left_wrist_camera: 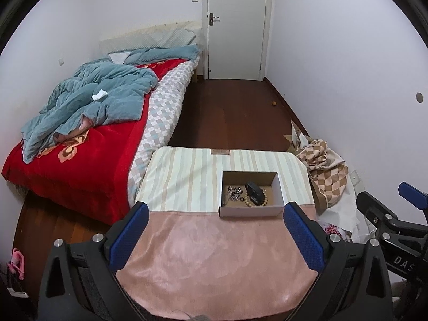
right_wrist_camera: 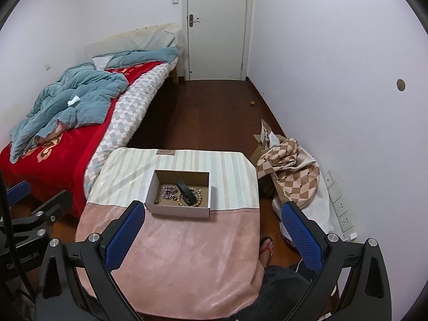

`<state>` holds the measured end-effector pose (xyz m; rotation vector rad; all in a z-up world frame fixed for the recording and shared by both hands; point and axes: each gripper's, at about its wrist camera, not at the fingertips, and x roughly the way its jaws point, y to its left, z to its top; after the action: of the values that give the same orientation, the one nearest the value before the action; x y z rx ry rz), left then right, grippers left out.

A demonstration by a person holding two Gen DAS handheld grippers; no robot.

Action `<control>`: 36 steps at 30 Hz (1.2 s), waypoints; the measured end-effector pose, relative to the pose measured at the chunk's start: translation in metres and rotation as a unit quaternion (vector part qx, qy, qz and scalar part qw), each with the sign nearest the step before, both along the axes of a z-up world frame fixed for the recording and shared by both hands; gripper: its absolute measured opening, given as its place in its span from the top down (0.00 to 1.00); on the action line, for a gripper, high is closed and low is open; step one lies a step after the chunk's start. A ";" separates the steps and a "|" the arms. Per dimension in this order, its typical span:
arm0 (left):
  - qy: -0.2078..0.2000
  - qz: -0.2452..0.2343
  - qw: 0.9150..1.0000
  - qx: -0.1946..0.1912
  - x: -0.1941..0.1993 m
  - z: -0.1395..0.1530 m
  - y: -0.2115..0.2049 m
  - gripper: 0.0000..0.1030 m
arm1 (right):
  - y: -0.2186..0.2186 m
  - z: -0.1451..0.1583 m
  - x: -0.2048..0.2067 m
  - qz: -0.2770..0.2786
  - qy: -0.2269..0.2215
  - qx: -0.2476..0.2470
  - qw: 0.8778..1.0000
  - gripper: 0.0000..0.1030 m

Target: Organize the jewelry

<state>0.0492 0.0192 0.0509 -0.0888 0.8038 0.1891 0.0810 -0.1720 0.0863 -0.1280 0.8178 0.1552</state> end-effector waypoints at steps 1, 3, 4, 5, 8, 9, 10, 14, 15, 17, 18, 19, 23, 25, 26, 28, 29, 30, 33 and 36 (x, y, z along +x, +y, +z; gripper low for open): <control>0.001 0.000 1.000 0.001 0.004 -0.001 0.001 0.00 | 0.000 -0.002 0.005 -0.002 0.001 -0.002 1.000 0.00; 0.008 0.003 1.000 0.002 0.014 -0.004 0.002 0.00 | 0.000 -0.006 0.014 -0.007 0.004 -0.004 1.000 0.00; 0.013 0.006 1.000 0.001 0.019 -0.006 0.003 0.00 | 0.000 -0.008 0.018 -0.009 0.006 -0.007 1.000 0.00; 0.015 0.006 1.000 -0.001 0.021 -0.007 0.004 0.00 | 0.001 -0.010 0.022 -0.010 0.009 -0.008 1.000 0.00; 0.030 0.009 1.000 -0.001 0.034 -0.013 0.006 0.00 | 0.003 -0.016 0.036 -0.011 0.023 -0.009 1.000 0.00; 0.034 0.009 0.999 -0.002 0.038 -0.014 0.006 0.00 | 0.003 -0.017 0.040 -0.010 0.026 -0.010 1.000 0.00; 0.038 0.010 0.999 -0.003 0.040 -0.016 0.007 0.00 | 0.004 -0.019 0.043 -0.011 0.029 -0.012 0.999 0.00; 0.056 0.011 0.998 -0.010 0.052 -0.023 0.009 0.00 | 0.006 -0.024 0.057 -0.009 0.044 -0.017 0.999 0.00; 0.059 0.011 0.998 -0.010 0.053 -0.024 0.009 0.00 | 0.007 -0.026 0.060 -0.009 0.048 -0.019 0.999 0.00; 0.060 0.012 0.998 -0.009 0.055 -0.026 0.009 0.00 | 0.009 -0.029 0.065 -0.008 0.053 -0.020 0.998 0.00; 0.061 0.013 0.998 -0.008 0.057 -0.027 0.009 0.00 | 0.010 -0.031 0.067 -0.007 0.056 -0.021 0.998 0.00; 0.062 0.014 0.998 -0.009 0.058 -0.028 0.009 0.00 | 0.011 -0.032 0.069 -0.006 0.059 -0.022 0.998 0.00; 0.069 0.016 0.997 -0.014 0.060 -0.032 0.012 0.00 | 0.014 -0.038 0.072 -0.003 0.069 -0.024 0.997 0.00; 0.070 0.016 0.997 -0.014 0.060 -0.033 0.012 0.00 | 0.015 -0.040 0.073 -0.003 0.071 -0.026 0.997 0.00; 0.071 0.016 0.997 -0.013 0.061 -0.032 0.012 0.00 | 0.015 -0.041 0.073 -0.003 0.072 -0.026 0.997 0.00; 0.071 0.016 0.997 -0.015 0.060 -0.033 0.012 0.00 | 0.015 -0.042 0.073 -0.004 0.073 -0.026 0.997 0.00; 0.071 0.015 0.997 -0.015 0.061 -0.033 0.012 0.00 | 0.015 -0.042 0.074 -0.004 0.074 -0.026 0.997 0.00; 0.071 0.015 0.997 -0.014 0.060 -0.034 0.012 0.00 | 0.015 -0.042 0.074 -0.004 0.075 -0.026 0.997 0.00; 0.071 0.015 0.997 -0.013 0.058 -0.035 0.012 0.00 | 0.015 -0.043 0.073 -0.004 0.077 -0.027 0.997 0.00; 0.070 0.015 0.997 -0.013 0.057 -0.035 0.012 0.00 | 0.015 -0.043 0.073 -0.004 0.077 -0.027 0.997 0.00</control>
<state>0.1060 0.0313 0.0162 -0.1137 0.9448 0.2148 0.1537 -0.1566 0.0428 -0.1650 0.9757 0.1368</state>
